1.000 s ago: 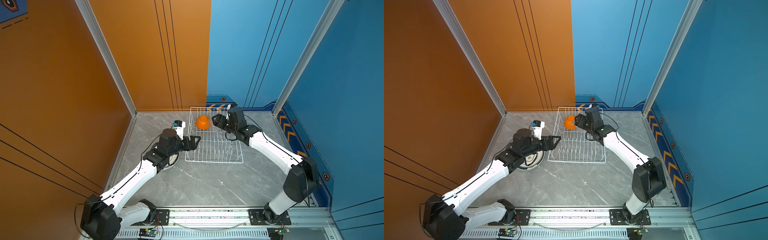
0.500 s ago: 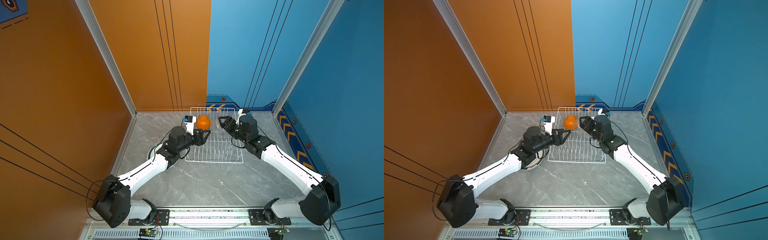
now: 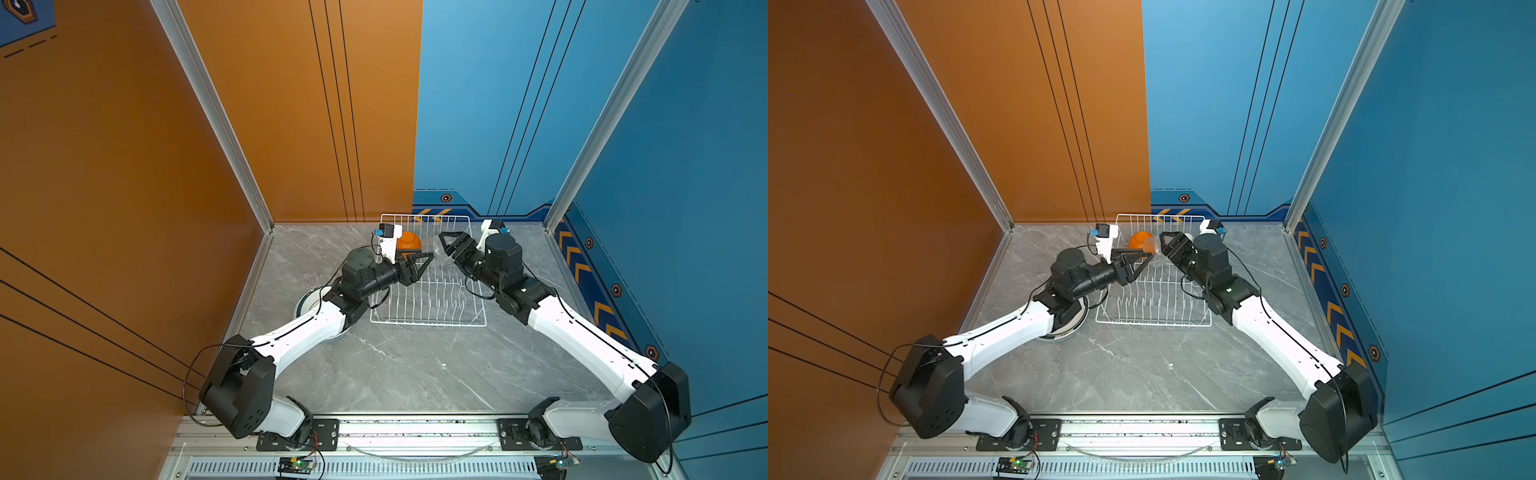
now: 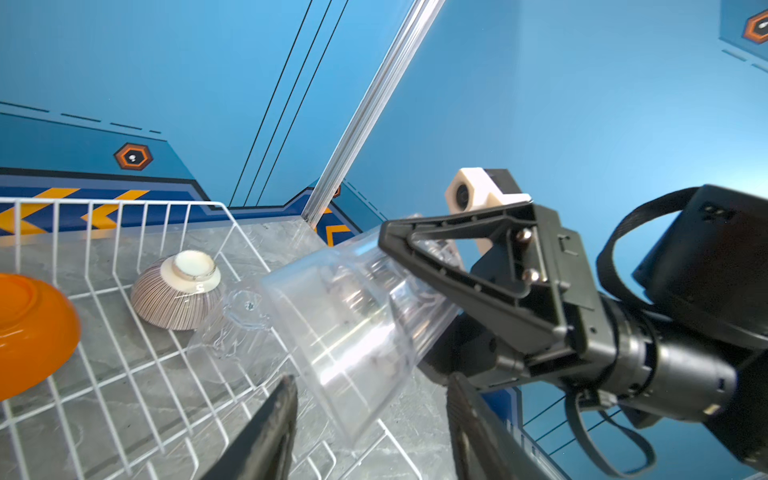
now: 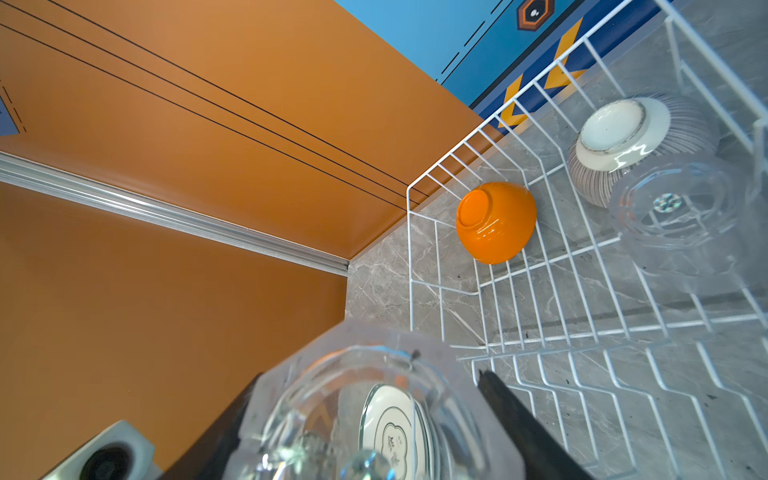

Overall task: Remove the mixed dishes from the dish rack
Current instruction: 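Close the left gripper on the glass beside the right gripper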

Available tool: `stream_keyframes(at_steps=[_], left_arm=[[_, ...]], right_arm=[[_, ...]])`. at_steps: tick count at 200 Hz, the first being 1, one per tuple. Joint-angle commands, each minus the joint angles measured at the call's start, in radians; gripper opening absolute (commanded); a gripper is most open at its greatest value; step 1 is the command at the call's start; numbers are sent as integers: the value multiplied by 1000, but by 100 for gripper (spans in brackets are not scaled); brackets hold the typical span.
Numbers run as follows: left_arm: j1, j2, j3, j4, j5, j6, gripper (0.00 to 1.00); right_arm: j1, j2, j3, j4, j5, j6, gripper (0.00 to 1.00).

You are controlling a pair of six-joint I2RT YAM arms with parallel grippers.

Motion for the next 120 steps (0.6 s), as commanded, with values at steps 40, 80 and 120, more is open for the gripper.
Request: stream_keyframes(at_steps=[40, 80, 120], left_arm=[[-32, 65, 45, 123, 79, -36, 51], [-38, 108, 100, 164, 107, -69, 40], [-38, 140, 125, 165, 110, -83, 25]], right_arm=[[3, -35, -31, 106, -47, 58, 52], [-6, -8, -26, 136, -103, 88, 53], [-2, 2, -36, 144, -99, 92, 54]])
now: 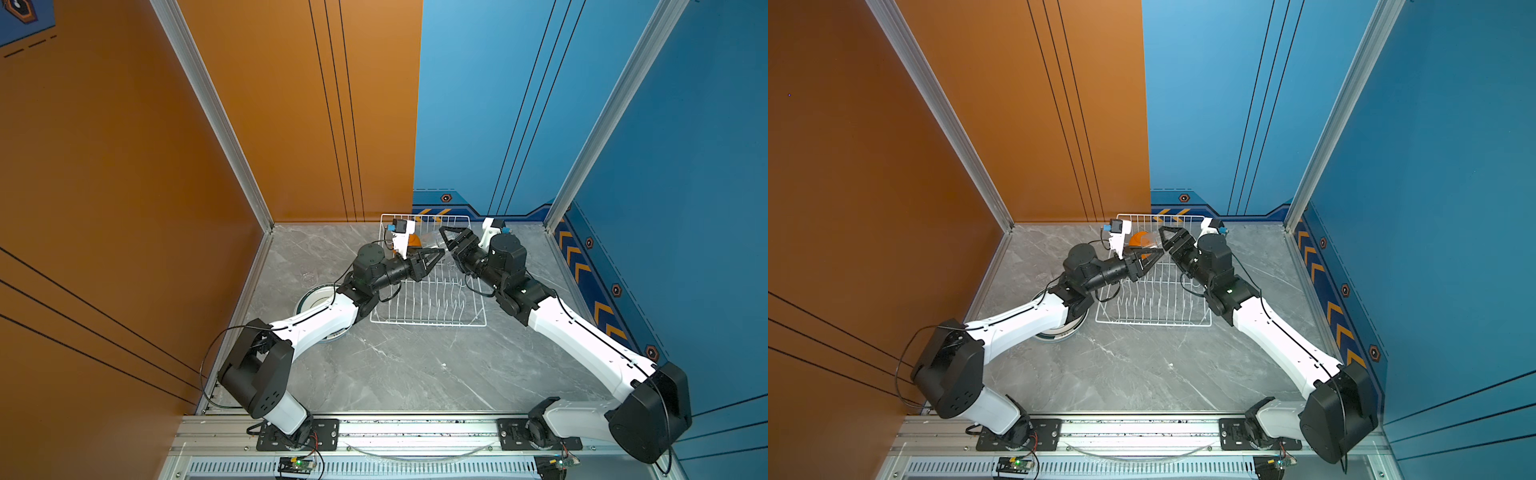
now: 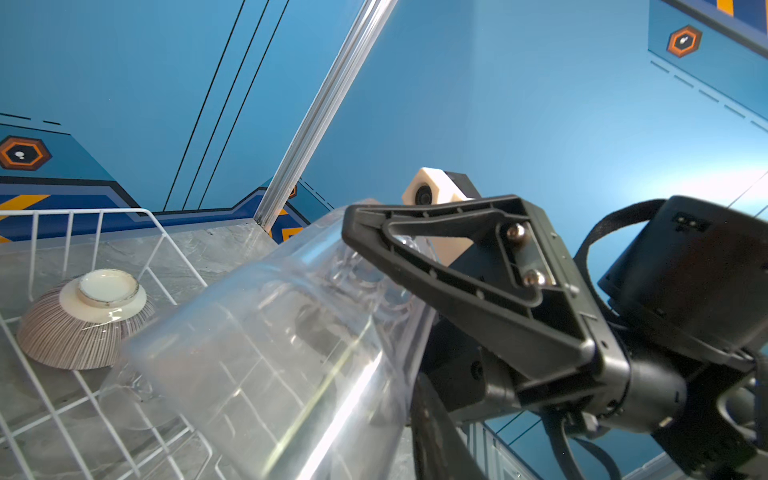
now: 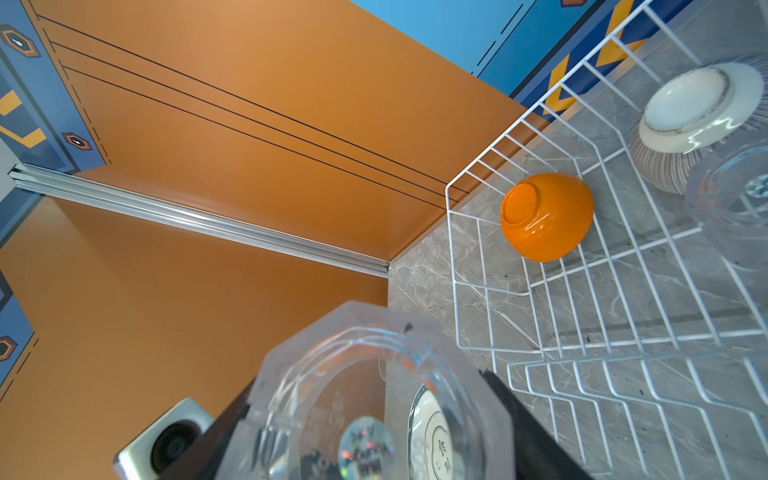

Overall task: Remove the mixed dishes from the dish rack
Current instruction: 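Close the left gripper on the glass beside the right gripper, then carry the glass toward the table with the left gripper while the right gripper withdraws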

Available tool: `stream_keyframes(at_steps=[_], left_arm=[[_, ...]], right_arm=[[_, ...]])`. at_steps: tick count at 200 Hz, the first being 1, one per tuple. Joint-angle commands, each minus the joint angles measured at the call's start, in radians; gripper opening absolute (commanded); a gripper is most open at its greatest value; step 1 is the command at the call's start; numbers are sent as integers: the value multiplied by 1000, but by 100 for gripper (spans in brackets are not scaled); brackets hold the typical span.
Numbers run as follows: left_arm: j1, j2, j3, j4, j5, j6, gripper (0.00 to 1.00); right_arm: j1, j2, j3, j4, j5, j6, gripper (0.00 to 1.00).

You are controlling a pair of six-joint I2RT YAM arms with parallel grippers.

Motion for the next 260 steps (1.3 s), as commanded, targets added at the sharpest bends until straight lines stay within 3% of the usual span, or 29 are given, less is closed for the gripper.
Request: stream_keyframes(at_steps=[1, 32, 46, 101, 181, 260], left_arm=[[-9, 20, 46, 58, 22, -7, 24], [-5, 41, 53, 59, 24, -27, 13], [-5, 43, 53, 59, 19, -29, 0], [11, 40, 38, 59, -9, -41, 0], [36, 36, 17, 42, -38, -53, 0], [114, -35, 13, -139, -91, -26, 0]], right_arm=[[12, 5, -10, 27, -44, -3, 54], [14, 7, -15, 32, -40, 0, 60], [16, 9, -15, 34, -38, -2, 66], [17, 17, -16, 43, -26, -4, 85], [17, 34, -6, 48, -18, -14, 100], [11, 20, 11, -75, 24, -106, 100]])
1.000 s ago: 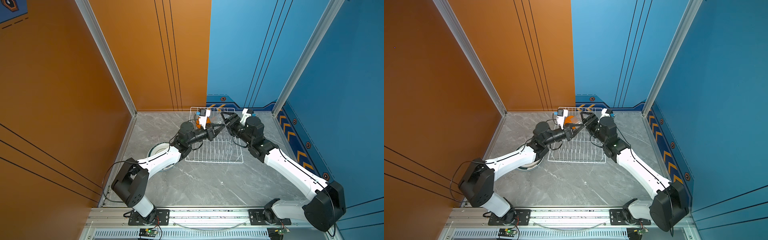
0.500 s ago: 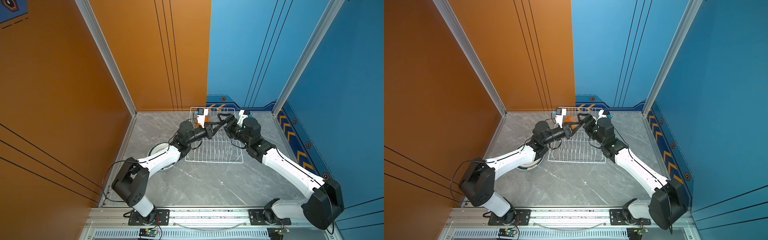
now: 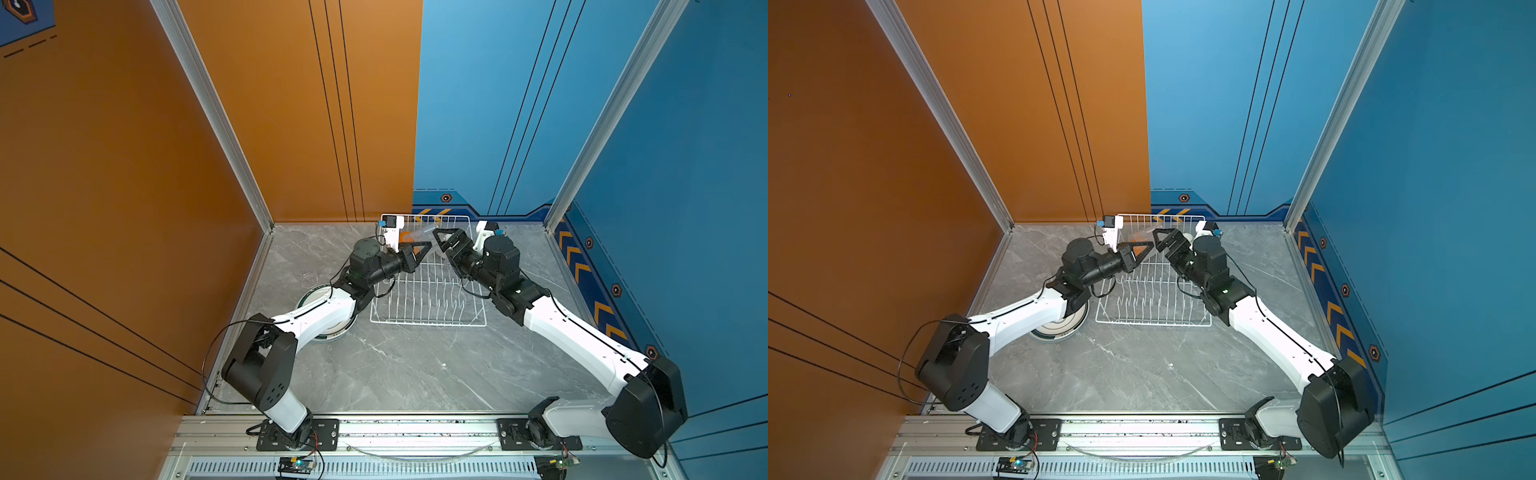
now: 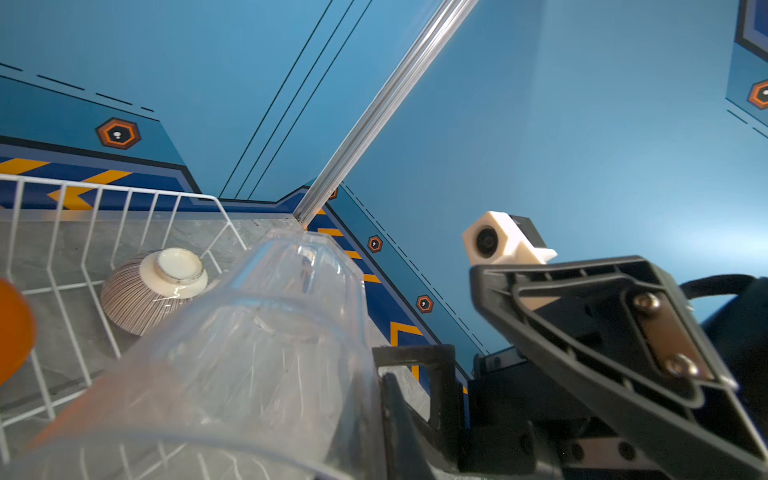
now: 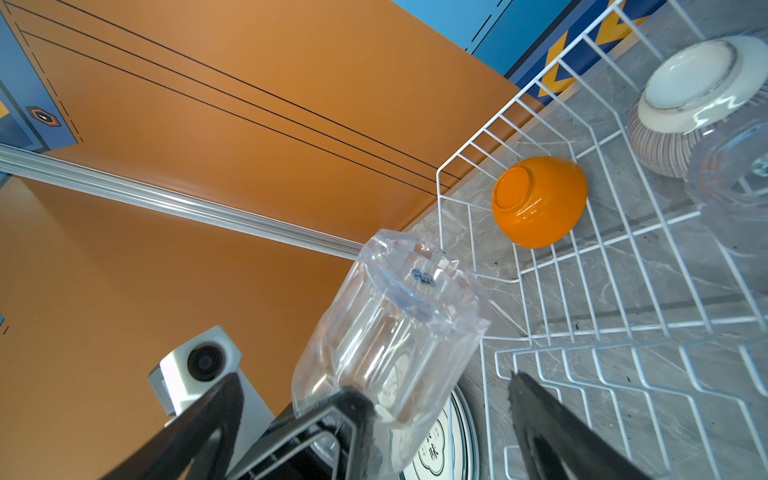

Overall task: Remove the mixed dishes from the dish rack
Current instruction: 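Carry the glass toward the table with the left gripper while the right gripper withdraws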

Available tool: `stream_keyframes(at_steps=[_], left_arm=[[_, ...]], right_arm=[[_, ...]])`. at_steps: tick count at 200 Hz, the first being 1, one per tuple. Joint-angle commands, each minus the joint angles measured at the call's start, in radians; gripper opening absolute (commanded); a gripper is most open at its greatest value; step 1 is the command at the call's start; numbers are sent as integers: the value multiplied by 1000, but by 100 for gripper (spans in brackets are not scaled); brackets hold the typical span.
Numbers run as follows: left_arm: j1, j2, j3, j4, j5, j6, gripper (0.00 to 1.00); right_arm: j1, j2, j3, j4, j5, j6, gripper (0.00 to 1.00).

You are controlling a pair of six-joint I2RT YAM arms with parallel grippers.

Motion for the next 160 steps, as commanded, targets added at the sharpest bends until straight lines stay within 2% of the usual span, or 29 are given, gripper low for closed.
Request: stream_keyframes(at_steps=[1, 21, 51, 76, 103, 160], left_arm=[[27, -67, 0, -66, -35, 29, 0], [53, -115, 4, -177, -50, 65, 0], [86, -221, 10, -380, -136, 132, 0], [125, -275, 87, -643, -154, 224, 0], [141, -320, 154, -876, -281, 330, 0], [169, -200, 372, -1280, -477, 474, 0]], right_arm=[[0, -6, 24, -63, 38, -68, 100], [2, -28, 41, -150, 83, -122, 100], [6, -98, 27, -270, 140, -206, 100], [15, -189, -23, -368, 226, -258, 100], [34, -286, -116, -418, 317, -268, 100], [42, -403, -239, -478, 346, -283, 100]])
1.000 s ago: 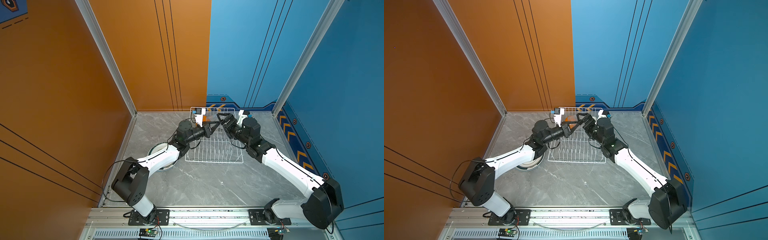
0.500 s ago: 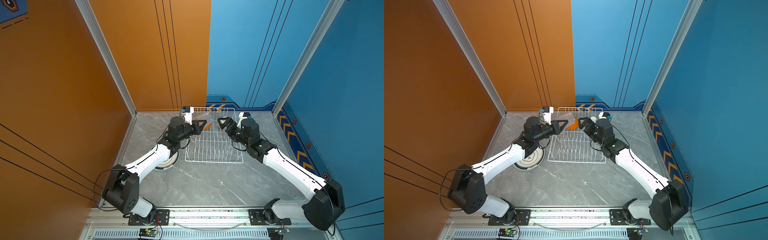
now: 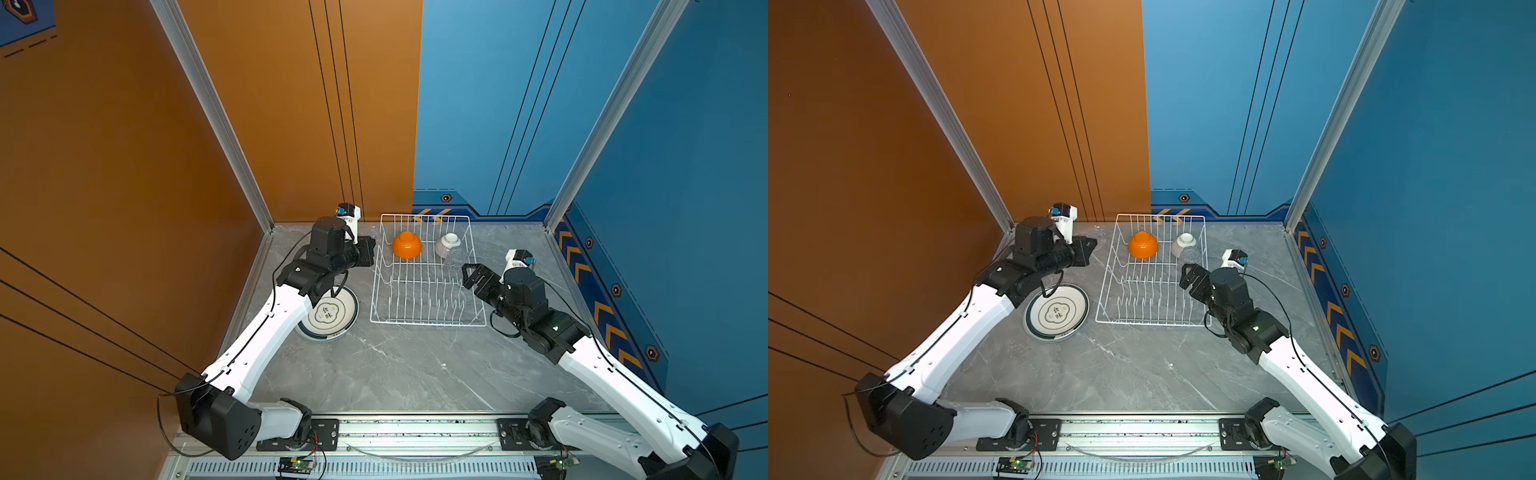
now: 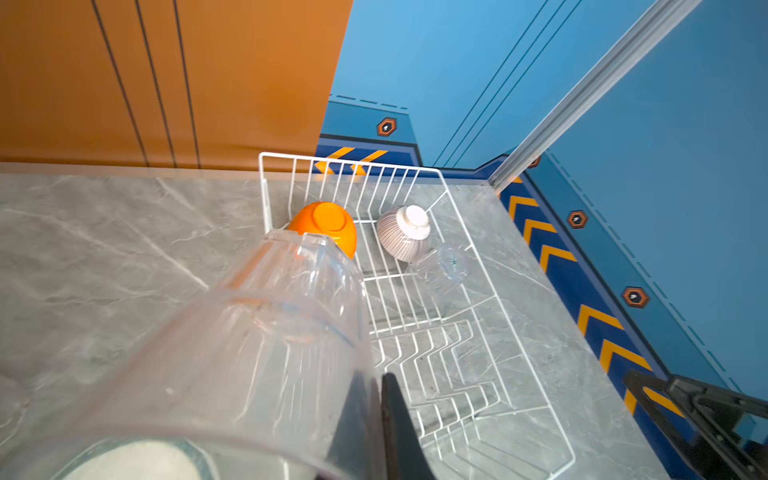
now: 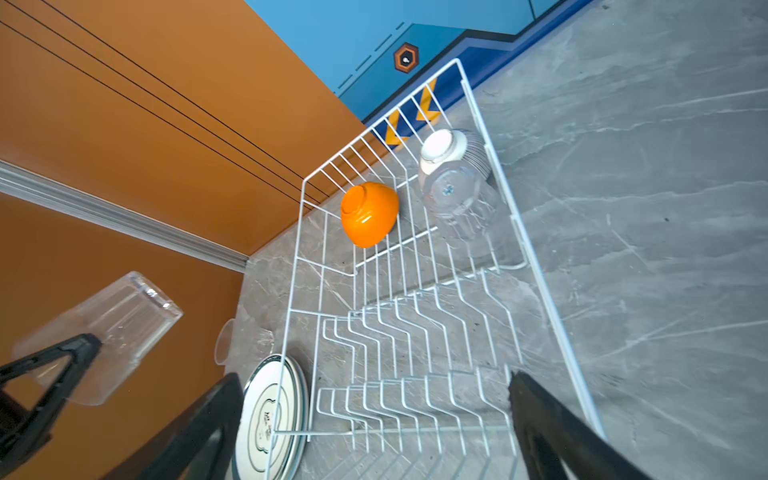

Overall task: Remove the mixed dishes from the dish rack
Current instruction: 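Carry the glass toward the table with the left gripper while the right gripper withdraws, then lower the glass upside down beside the first glass and open the left gripper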

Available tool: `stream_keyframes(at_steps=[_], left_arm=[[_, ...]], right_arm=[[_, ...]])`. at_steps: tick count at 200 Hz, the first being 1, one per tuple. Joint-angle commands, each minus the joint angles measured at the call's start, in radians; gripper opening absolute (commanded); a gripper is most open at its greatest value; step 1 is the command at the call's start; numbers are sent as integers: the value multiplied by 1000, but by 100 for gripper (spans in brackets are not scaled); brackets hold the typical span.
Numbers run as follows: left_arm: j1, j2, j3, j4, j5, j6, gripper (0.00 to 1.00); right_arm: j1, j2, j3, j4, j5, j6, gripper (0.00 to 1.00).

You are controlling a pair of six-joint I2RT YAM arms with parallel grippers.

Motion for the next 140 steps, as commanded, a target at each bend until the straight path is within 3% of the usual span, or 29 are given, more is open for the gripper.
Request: stream_keyframes(at_steps=[1, 54, 98, 140], left_arm=[[14, 54, 78, -233, -134, 105, 0], [80, 200, 203, -377, -152, 112, 0], [87, 375, 312, -461, -249, 144, 0], [114, 536, 421, -524, -235, 156, 0]], right_arm=[[8, -46, -31, -74, 49, -37, 100], [9, -120, -53, -162, 47, -126, 100], [4, -139, -36, -214, 33, -232, 100], [-14, -136, -38, -242, -10, -267, 100]])
